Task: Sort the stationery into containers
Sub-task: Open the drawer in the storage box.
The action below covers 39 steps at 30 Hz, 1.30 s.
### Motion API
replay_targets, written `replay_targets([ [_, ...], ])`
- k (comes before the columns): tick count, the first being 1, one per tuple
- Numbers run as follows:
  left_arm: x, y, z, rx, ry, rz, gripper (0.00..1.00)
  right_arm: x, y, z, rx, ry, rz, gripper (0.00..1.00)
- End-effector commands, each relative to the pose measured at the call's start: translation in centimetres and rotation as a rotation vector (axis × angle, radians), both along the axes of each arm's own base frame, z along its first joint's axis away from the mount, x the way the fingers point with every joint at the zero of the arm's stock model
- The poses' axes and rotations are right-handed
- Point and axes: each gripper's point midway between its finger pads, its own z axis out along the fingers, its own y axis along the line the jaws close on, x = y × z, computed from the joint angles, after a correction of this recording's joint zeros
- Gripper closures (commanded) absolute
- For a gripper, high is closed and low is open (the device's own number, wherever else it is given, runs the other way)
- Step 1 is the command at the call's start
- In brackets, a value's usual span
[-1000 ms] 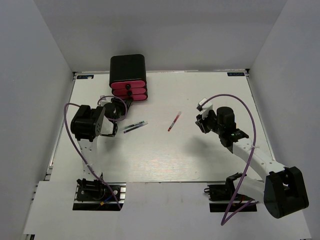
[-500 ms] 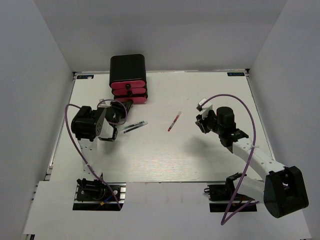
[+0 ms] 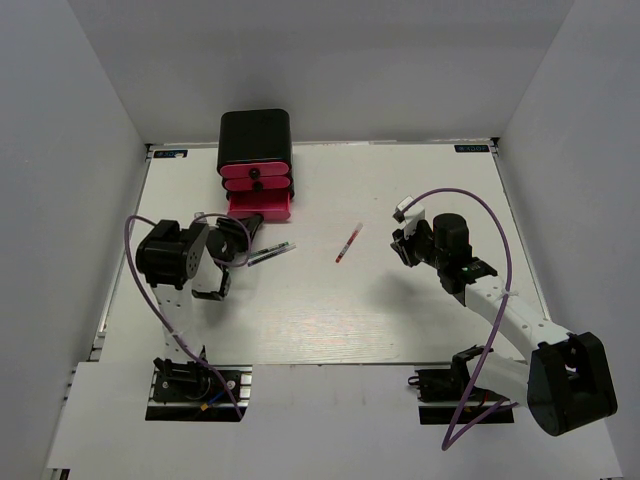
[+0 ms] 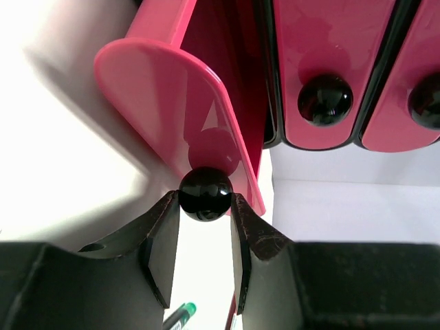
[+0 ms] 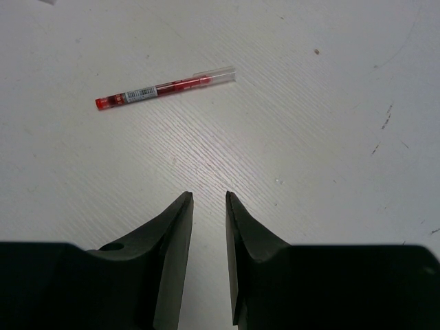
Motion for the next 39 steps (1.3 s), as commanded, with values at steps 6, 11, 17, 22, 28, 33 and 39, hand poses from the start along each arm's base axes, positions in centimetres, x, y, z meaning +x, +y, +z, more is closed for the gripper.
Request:
replay_targets([
  [6, -1.4, 1.0, 1.5, 0.083, 0.034, -0.009, 0.47, 0.2, 0.2, 0.6, 0.009, -0.029, 0.018, 0.61],
  [11, -2.6, 1.7, 2.1, 0.187, 0.092, -0.012, 0.35, 0.0, 0.4, 0.7, 0.010, -0.035, 0.030, 0.60],
  [17, -3.0, 2.4, 6.2, 0.332, 0.068, -0.029, 0.29, -0.2, 0.4, 1.0, 0.012, -0.051, 0.042, 0.58],
  [22, -5.8, 3.1, 5.4, 0.549, 0.197, -0.123, 0.49, -0.4, 0.4, 1.2, 0.011, -0.065, 0.057, 0.64],
  [28, -8.1, 4.1, 4.7, 0.842, 0.283, -0.321, 1.00, -1.2, 1.1, 0.8, 0.018, -0.055, 0.116, 0.94],
  [33, -8.0, 2.2, 6.1, 0.892, 0.210, -0.479, 0.87, -1.5, 1.2, 0.3, 0.003, -0.055, 0.144, 0.85],
  [39, -8.2, 0.7, 5.2, 1.031, 0.218, -0.682, 0.62, -1.6, 1.2, -0.3, -0.012, -0.058, 0.161, 0.74],
])
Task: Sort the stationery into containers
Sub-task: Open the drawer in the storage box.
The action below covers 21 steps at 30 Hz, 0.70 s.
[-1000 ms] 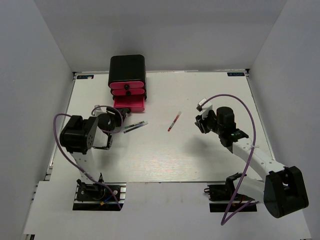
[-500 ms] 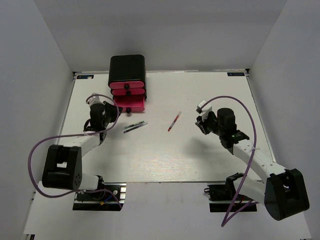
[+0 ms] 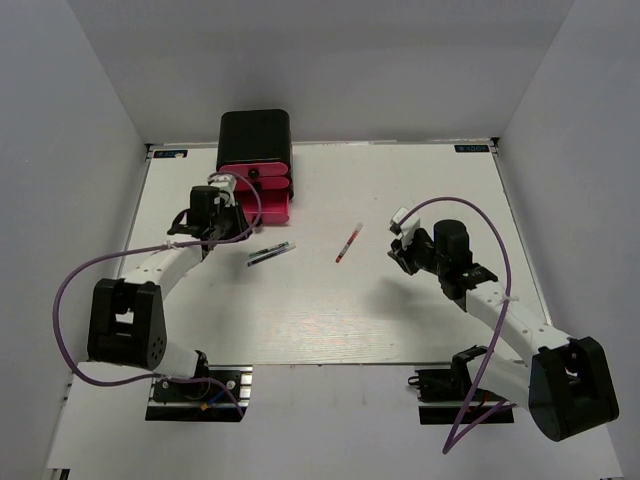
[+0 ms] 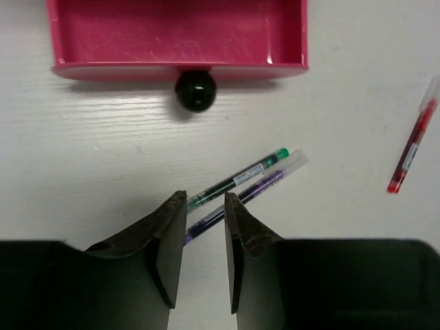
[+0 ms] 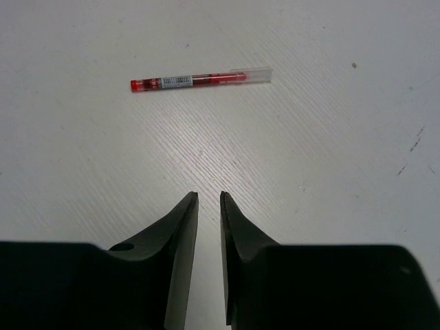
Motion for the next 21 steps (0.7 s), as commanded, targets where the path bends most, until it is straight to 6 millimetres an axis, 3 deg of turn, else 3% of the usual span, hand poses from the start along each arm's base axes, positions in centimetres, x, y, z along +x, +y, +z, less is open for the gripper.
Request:
replay_targets([
  [1, -1.4, -2.1, -0.1, 0.093, 0.017, -0.192, 0.60, 0.1, 0.1, 0.5, 0.003, -0.038, 0.027, 0.74],
  [10, -3.6, -4.9, -2.7, 0.240, 0.046, -0.319, 0.56, 0.1, 0.0, -0.8, -0.018, -0.011, 0.033, 0.73],
  [15, -2.9, -4.7, -2.6, 0.326, 0.014, -0.310, 0.56, 0.1, 0.1, -0.9, -0.019, -0.009, 0.038, 0.73],
  [16, -2.9, -4.3, -3.5, 0.352, 0.035, -0.309, 0.56, 0.1, 0.0, -0.9, -0.019, -0.009, 0.035, 0.73],
  [21, -1.1, -4.7, -4.0, 0.404, 0.040, -0.299, 0.59, 0.1, 0.0, -0.8, -0.017, -0.008, 0.037, 0.73],
])
